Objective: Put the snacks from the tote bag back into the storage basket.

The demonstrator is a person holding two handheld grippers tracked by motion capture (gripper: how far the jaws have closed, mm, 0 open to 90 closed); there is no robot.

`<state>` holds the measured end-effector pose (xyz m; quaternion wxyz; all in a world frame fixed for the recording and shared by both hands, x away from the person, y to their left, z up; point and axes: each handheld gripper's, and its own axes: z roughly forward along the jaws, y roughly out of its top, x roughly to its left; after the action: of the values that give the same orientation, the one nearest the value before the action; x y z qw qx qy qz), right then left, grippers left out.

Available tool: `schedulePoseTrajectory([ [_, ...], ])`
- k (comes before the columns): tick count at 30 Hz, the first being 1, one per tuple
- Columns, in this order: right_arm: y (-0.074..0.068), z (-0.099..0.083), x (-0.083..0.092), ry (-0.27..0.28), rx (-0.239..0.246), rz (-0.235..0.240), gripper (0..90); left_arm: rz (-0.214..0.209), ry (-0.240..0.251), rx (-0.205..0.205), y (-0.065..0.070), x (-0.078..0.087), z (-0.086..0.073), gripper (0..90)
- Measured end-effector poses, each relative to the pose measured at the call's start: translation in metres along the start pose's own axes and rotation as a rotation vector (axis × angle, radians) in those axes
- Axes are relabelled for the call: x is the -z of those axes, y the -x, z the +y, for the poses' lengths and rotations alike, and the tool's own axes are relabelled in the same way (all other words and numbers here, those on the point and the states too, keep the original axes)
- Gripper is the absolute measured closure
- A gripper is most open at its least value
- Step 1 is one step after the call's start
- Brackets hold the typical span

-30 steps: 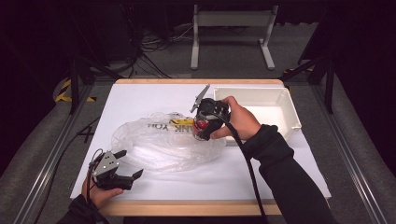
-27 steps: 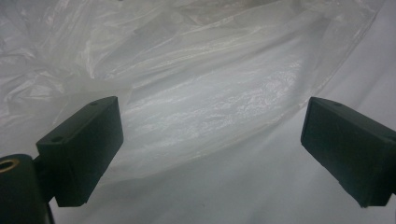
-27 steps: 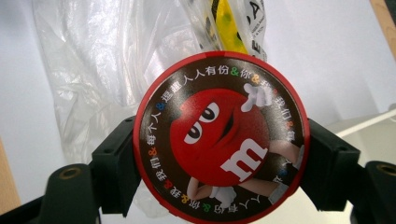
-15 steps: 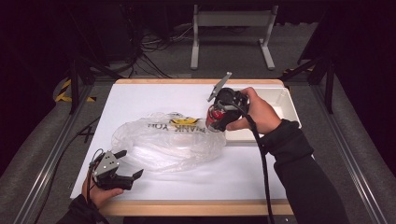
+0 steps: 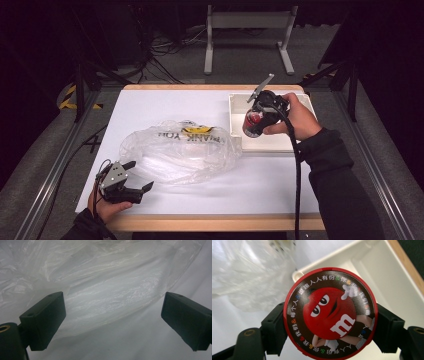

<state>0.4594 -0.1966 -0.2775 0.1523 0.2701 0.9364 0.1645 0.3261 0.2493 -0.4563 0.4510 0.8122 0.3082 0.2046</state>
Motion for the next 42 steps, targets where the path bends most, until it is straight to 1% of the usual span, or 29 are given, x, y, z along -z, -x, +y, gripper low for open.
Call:
schedulePoseTrajectory([
  [6, 0.018, -0.017, -0.023, -0.058, -0.065, -0.002, 25.1, -0.002, -0.002, 0.002, 0.000, 0.000, 0.000, 6.6],
  [8, 0.022, -0.020, -0.028, -0.070, -0.074, -0.002, 25.1, -0.001, -0.001, 0.003, 0.000, 0.000, 0.000, 6.5],
  [9, 0.024, -0.022, -0.033, -0.074, -0.086, -0.002, 25.1, -0.001, -0.001, -0.002, 0.000, 0.000, 0.000, 6.6],
  [13, 0.030, -0.027, -0.050, -0.109, -0.110, 0.004, 25.1, -0.002, -0.002, 0.001, 0.000, 0.000, 0.000, 6.6],
  [15, 0.032, -0.029, -0.057, -0.126, -0.118, -0.002, 25.1, -0.002, -0.002, 0.001, 0.000, 0.000, 0.000, 6.6],
  [19, 0.035, -0.032, -0.069, -0.145, -0.129, 0.007, 25.1, -0.002, 0.000, -0.002, 0.000, 0.000, 0.000, 6.6],
  [21, 0.036, -0.033, -0.074, -0.147, -0.137, 0.004, 25.1, -0.003, 0.000, 0.002, 0.000, 0.000, 0.000, 6.6],
  [28, 0.039, -0.038, -0.089, -0.159, -0.152, 0.010, 25.1, -0.003, -0.006, -0.007, 0.000, -0.001, 0.000, 6.6],
  [32, 0.041, -0.041, -0.092, -0.130, -0.154, 0.006, 25.0, -0.001, -0.009, -0.009, 0.001, -0.001, 0.000, 6.7],
  [33, 0.041, -0.042, -0.092, -0.122, -0.172, 0.007, 24.8, -0.001, -0.009, -0.007, 0.001, -0.001, 0.000, 6.7],
  [36, 0.041, -0.045, -0.092, -0.106, -0.184, -0.002, 23.1, 0.001, -0.010, -0.005, 0.000, -0.001, 0.000, 6.5],
  [37, 0.042, -0.046, -0.091, -0.096, -0.194, -0.009, 20.3, 0.003, -0.009, -0.004, 0.000, -0.001, 0.000, 6.5],
  [38, 0.042, -0.047, -0.089, -0.074, -0.199, -0.015, 19.3, 0.004, -0.010, -0.005, 0.000, -0.001, 0.000, 6.5],
  [40, 0.041, -0.049, -0.083, -0.038, -0.195, -0.053, 14.4, 0.006, -0.008, -0.001, 0.000, -0.001, 0.000, 6.5],
  [42, 0.038, -0.051, -0.079, -0.016, -0.188, -0.068, 12.7, 0.006, -0.007, -0.001, 0.000, -0.001, 0.000, 6.4],
])
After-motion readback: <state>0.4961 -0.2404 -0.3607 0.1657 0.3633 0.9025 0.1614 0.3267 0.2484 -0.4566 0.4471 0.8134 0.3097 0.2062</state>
